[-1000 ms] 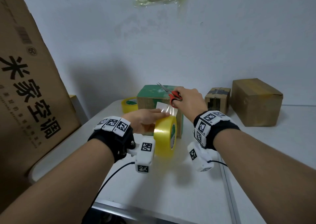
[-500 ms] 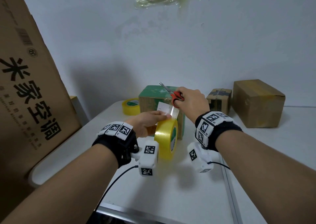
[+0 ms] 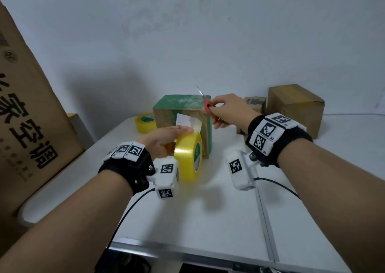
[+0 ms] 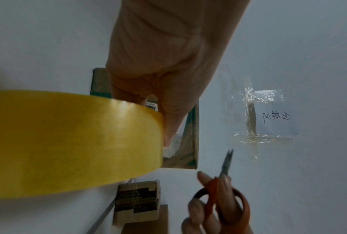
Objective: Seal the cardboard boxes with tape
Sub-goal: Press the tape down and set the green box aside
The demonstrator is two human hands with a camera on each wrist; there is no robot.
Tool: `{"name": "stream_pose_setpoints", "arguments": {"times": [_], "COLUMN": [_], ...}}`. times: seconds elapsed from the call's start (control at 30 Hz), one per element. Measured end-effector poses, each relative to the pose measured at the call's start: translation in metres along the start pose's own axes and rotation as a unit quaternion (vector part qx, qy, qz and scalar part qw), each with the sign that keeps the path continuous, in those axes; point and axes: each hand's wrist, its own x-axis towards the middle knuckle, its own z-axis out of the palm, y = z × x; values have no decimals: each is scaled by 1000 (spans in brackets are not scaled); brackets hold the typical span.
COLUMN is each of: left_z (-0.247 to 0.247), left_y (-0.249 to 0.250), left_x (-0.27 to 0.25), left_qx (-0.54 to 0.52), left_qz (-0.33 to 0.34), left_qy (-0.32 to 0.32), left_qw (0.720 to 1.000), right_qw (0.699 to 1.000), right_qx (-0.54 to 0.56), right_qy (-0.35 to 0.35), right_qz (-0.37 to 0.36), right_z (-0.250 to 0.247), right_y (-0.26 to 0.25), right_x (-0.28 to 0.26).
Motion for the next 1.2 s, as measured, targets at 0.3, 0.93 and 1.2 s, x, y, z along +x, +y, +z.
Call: {"name": "stream_pose_setpoints", "arguments": {"times": [0.3, 0.93, 1.2], "left_z": [6, 0, 1], "left_y": [5, 0, 1], "left_x": [-6, -3, -3], "left_qx": [13, 25, 26], "left_qz": [-5, -1, 2], "left_qy": [9, 6, 13], "left_qw": [1000, 1000, 1000], "right_qw": [927, 925, 915], "right_qx": [-143, -289, -328], "right_qy": [-270, -201, -200], "right_qz": [219, 141, 127], "right_z": [-22, -8, -11], "right_y": [16, -17, -21], "right_x": [-15, 0, 5]}}
